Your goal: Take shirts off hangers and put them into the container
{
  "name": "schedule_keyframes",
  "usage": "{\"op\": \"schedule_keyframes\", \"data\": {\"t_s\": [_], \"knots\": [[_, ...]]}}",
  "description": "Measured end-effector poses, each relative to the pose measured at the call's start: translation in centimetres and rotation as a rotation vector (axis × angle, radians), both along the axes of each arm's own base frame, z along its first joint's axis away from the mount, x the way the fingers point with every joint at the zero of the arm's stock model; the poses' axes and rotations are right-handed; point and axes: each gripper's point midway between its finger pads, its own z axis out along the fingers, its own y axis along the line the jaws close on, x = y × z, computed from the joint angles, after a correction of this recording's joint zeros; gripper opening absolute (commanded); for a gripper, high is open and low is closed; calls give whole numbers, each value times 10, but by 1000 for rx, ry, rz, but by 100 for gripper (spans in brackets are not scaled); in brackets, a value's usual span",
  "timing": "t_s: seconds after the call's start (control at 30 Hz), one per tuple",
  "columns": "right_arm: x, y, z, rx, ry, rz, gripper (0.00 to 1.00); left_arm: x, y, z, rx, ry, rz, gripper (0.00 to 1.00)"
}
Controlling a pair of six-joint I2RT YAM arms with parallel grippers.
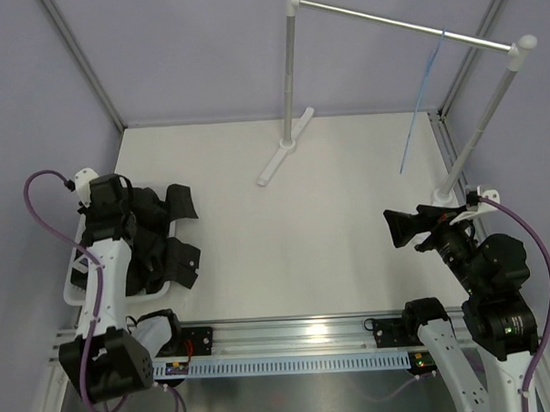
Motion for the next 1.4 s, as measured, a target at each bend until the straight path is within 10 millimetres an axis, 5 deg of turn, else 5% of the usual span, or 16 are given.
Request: {"op": "schedule_keyframes", "data": {"t_s": [0.1, 0.2, 0.23, 0.37, 0.53, 0.67, 0.77, 0.87, 1.03, 1.17, 1.4], "knots": [[-1, 0, 0, 1, -8, 0, 99, 6, -1, -37, -113, 73, 13, 27], [-3, 0, 0, 2, -16, 0, 100, 7, -11, -66, -200, 155, -3, 57], [-4, 0, 0, 2, -19, 1, 100, 6, -15, -72, -225, 172, -8, 76], [-6, 0, 1, 4, -27, 8, 99, 2, -26, -70, -276, 175, -37, 94], [-7, 2, 1, 4, -29, 18, 99, 7, -46, -23, -270, 59, -129, 95], [-7, 2, 1, 4, -29, 19, 99, 28, -107, 46, -226, -93, -358, 95], [-7, 2, 1, 4, -30, 17, 100, 38, -158, 68, -190, -109, -527, 98], [-8, 1, 2, 4, -36, 13, 99, 48, -200, 57, -95, -8, -660, 99], [-11, 1, 3, 4, -45, 15, 100, 65, -243, -14, 133, 303, -770, 99], [-13, 0, 4, 2, -56, 10, 100, 64, -243, -56, 332, 521, -803, 99], [-15, 0, 1, -2, -61, 17, 99, 55, -217, -83, 562, 748, -821, 99]]}}
